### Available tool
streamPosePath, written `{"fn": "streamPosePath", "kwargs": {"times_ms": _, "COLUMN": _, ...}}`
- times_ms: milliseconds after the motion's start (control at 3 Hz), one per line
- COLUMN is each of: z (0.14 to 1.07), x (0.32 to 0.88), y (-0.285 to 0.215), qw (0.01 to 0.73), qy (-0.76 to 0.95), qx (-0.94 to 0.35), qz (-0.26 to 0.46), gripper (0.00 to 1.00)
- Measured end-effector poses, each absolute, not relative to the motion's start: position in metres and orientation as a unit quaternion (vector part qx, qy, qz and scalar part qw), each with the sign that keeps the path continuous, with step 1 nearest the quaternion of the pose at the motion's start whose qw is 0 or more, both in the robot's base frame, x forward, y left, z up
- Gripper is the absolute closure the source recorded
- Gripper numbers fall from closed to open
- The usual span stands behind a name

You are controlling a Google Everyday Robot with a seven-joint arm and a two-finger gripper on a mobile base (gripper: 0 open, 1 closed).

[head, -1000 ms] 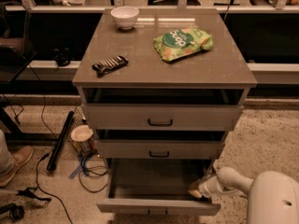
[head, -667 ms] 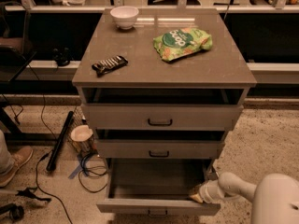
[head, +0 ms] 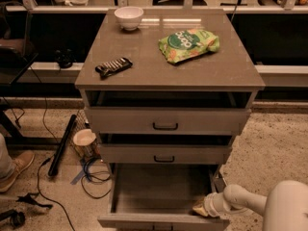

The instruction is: Open bottom drawer

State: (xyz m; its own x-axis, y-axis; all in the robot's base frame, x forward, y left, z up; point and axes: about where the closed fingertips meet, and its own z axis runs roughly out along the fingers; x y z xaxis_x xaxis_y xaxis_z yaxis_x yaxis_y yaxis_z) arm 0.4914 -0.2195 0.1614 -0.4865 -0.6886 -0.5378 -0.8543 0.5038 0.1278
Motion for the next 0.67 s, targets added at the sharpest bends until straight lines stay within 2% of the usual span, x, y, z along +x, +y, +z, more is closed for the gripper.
{"fn": "streamPosePath", "kwargs": {"times_ms": 667, "z": 0.197, "x": 0.459, "y": -0.21, "qw": 0.241, "qy": 0.82, "qx": -0.482, "qz": 0.193, "gripper": 1.0}}
